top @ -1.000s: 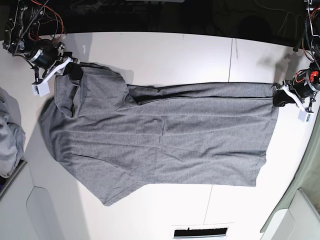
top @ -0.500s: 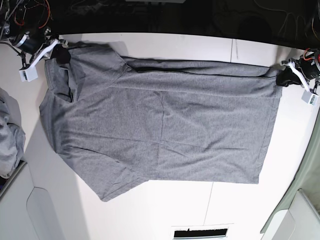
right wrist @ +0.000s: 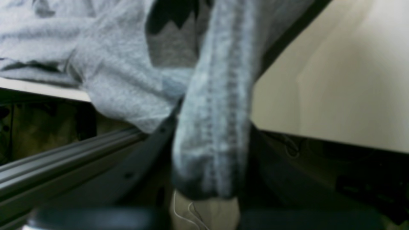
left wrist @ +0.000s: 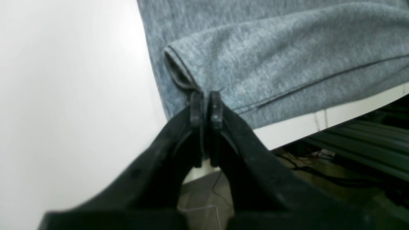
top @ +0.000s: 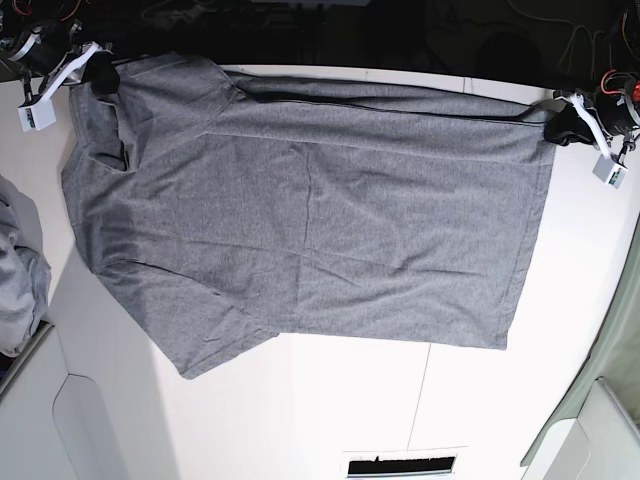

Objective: Layout the t-shirt on the table in an organized manner, then fold the t-shirt properly
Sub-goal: 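Regrasp the folded edge with both grippers and pull it taut, then move both grippers to the hem edge and grasp it, then lift the hem edge and fold it over toward the collar fold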

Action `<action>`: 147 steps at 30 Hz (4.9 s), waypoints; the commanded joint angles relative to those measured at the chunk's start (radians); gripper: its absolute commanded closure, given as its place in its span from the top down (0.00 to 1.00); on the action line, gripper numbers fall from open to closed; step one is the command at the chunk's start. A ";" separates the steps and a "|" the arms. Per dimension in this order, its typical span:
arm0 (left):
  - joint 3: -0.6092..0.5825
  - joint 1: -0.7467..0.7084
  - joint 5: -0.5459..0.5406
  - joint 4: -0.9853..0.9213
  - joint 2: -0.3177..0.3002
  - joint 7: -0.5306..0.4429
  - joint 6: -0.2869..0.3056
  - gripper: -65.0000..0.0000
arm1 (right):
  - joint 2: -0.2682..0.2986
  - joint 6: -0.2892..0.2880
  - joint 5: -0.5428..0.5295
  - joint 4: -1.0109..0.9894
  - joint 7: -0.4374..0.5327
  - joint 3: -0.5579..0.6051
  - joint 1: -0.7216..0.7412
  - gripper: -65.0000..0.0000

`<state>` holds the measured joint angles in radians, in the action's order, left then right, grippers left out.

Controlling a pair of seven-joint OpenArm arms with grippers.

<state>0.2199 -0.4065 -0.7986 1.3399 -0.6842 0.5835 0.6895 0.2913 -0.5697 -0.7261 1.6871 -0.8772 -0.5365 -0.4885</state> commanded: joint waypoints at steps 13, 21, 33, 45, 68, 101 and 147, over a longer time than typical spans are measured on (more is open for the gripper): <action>0.014 0.002 -0.054 0.015 -0.023 0.061 0.009 0.25 | 0.014 -0.011 -0.015 0.019 0.017 -0.019 0.001 0.30; 0.171 0.002 -0.176 0.056 -0.023 0.117 0.009 0.38 | 0.016 -0.010 -0.026 0.082 0.048 -0.161 0.002 0.30; 0.219 0.024 -0.211 0.139 -0.022 0.068 0.009 0.46 | 0.085 -0.001 0.016 0.071 0.097 -0.188 0.217 0.53; 0.017 0.247 0.020 0.087 -0.023 -0.032 0.009 0.46 | 0.094 0.067 0.308 -0.449 0.284 0.002 0.667 0.53; -0.307 0.922 0.280 -0.897 0.185 -0.360 -0.076 0.46 | 0.090 0.083 0.402 -0.850 0.349 0.153 0.843 0.53; -0.307 0.553 -0.198 -0.218 -0.159 0.061 0.009 0.00 | 0.199 0.016 0.176 -0.292 0.140 0.132 0.490 0.00; -0.193 0.520 0.084 -0.249 -0.020 -0.056 -0.039 0.51 | 0.068 0.035 0.373 -0.763 0.407 0.275 0.826 0.48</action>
<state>0.0193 0.0959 -0.6979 1.0752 -0.6777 0.5449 0.6422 0.3466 -0.5201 -0.3401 0.9104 -0.4889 -0.2592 0.3134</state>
